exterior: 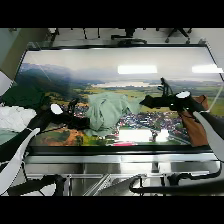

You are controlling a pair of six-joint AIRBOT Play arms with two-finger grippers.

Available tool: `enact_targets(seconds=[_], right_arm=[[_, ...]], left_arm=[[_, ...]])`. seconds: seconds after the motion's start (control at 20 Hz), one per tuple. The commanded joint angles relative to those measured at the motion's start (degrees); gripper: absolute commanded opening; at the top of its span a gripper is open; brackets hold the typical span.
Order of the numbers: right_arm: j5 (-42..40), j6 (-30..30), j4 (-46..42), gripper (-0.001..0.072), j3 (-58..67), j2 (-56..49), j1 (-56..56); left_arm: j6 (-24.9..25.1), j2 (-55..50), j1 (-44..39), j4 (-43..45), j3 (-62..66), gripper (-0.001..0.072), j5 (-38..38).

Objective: Fold the shirts.

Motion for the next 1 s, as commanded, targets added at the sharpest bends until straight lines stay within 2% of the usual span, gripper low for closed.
enact_targets(seconds=[0.0,0.25,0.55,0.6,0.65,0.7,0.95], right_arm=[[7.21,-0.31,0.15,0.0018,2.23,8.09,-6.99],[16.9,1.29,-3.13,0.0018,1.73,12.24,-10.49],[19.08,2.05,-4.13,0.0018,-3.02,12.28,-9.97],[19.45,2.14,-5.09,0.0018,-3.39,12.28,-9.94],[19.65,2.4,-5.84,0.0018,-3.63,12.26,-9.94],[19.65,2.71,-6.8,0.0018,-3.72,12.26,-9.97],[19.37,2.69,-8.09,0.0017,-3.72,12.26,-9.97]], left_arm=[[-0.46,6.88,3.21,0.72,6.05,0.0008,-3.98],[-1.31,14.16,5.25,0.68,1.18,0.0008,-3.78],[-0.44,11.37,3.15,0.24,-11.13,0.0019,1.18],[-0.42,10.49,3.15,0.31,-11.19,0.0247,0.92],[-0.52,9.81,3.23,0.22,-11.13,0.0706,0.61],[-0.74,9.31,3.45,0.13,-10.99,0.0688,1.07],[-0.74,5.62,3.52,0.66,-11.06,0.0688,6.14]])
